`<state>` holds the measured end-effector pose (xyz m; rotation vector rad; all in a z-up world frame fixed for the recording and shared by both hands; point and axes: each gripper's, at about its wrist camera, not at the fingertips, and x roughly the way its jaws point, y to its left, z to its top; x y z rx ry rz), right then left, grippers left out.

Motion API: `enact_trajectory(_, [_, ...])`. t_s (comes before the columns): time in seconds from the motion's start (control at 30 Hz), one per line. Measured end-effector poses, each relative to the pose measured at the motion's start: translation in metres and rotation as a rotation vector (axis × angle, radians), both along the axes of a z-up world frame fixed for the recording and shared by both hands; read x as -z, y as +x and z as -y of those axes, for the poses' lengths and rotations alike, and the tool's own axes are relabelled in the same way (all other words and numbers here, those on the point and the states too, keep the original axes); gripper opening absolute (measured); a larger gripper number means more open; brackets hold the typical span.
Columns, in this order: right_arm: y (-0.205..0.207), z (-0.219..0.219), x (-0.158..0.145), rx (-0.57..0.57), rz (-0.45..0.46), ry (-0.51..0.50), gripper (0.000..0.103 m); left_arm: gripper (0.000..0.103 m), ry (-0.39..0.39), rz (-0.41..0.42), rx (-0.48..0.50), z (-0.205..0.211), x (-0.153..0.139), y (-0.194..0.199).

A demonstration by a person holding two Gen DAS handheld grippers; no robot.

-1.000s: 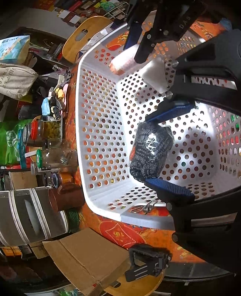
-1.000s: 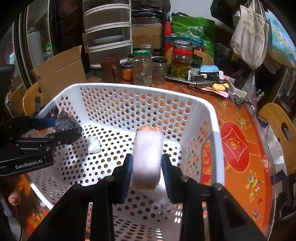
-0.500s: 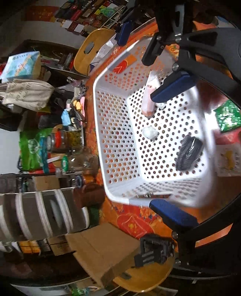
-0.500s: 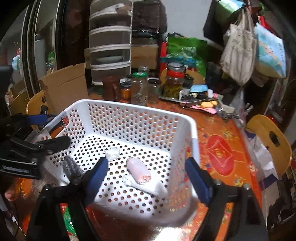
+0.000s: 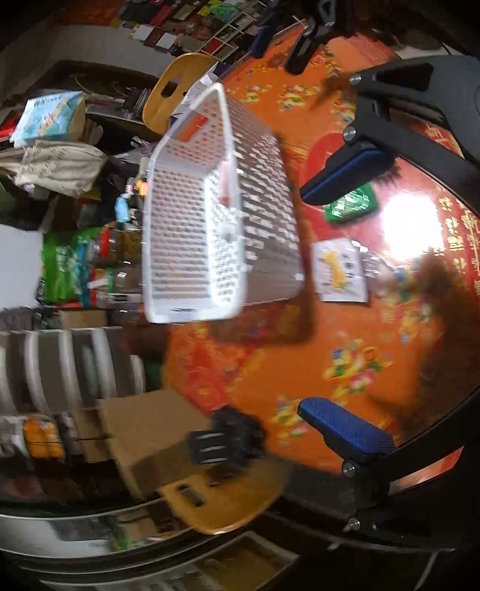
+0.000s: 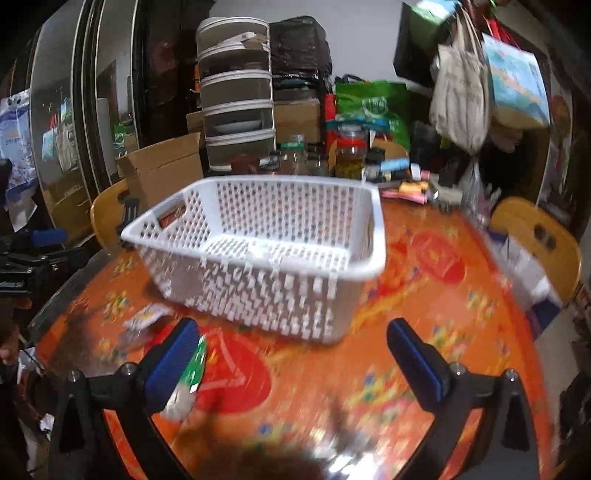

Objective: Organize soft objects
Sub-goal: 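Pinch the small printed packet with the left tool while the right tool grasps the white flower-shaped piece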

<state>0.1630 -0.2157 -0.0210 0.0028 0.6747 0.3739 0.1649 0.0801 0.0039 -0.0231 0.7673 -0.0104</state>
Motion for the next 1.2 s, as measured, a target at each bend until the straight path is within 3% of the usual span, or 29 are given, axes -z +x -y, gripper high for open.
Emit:
enact_trajectory(0.1, [-0.013,-0.007,0.025,-0.028,-0.055,0.050,0.101,0.103,-0.058,-0.084,-0.004,-0.008,0.036,0.010])
enact_trajectory(0.3, [-0.025,-0.030,0.050,-0.086,-0.093,0.067,0.101,0.103,-0.085,-0.214,-0.012,-0.005,0.090,0.045])
enact_trajectory(0.57, [-0.031,-0.053,0.060,-0.159,-0.106,0.060,0.096,0.100,-0.109,-0.241,-0.031,0.004,0.107,0.063])
enact_trajectory(0.67, [-0.030,-0.061,0.064,-0.181,-0.118,0.054,0.090,0.085,-0.077,-0.229,-0.036,0.010,0.106,0.066])
enact_trajectory(0.73, [-0.030,-0.069,0.069,-0.201,-0.134,0.047,0.084,0.065,-0.062,-0.220,-0.036,0.012,0.103,0.064])
enact_trajectory(0.87, [-0.029,-0.081,0.074,-0.228,-0.146,0.032,0.072,0.043,-0.078,-0.207,-0.047,0.011,0.099,0.058])
enact_trajectory(0.93, [-0.029,-0.086,0.075,-0.238,-0.148,0.025,0.067,0.023,-0.072,-0.187,-0.067,0.008,0.094,0.051])
enact_trajectory(1.07, [-0.028,-0.093,0.079,-0.243,-0.153,0.005,0.050,0.016,-0.085,-0.163,-0.065,0.002,0.090,0.042])
enact_trajectory(1.2, [-0.029,-0.096,0.081,-0.241,-0.154,-0.010,0.042,0.013,-0.082,-0.119,-0.055,-0.002,0.082,0.033])
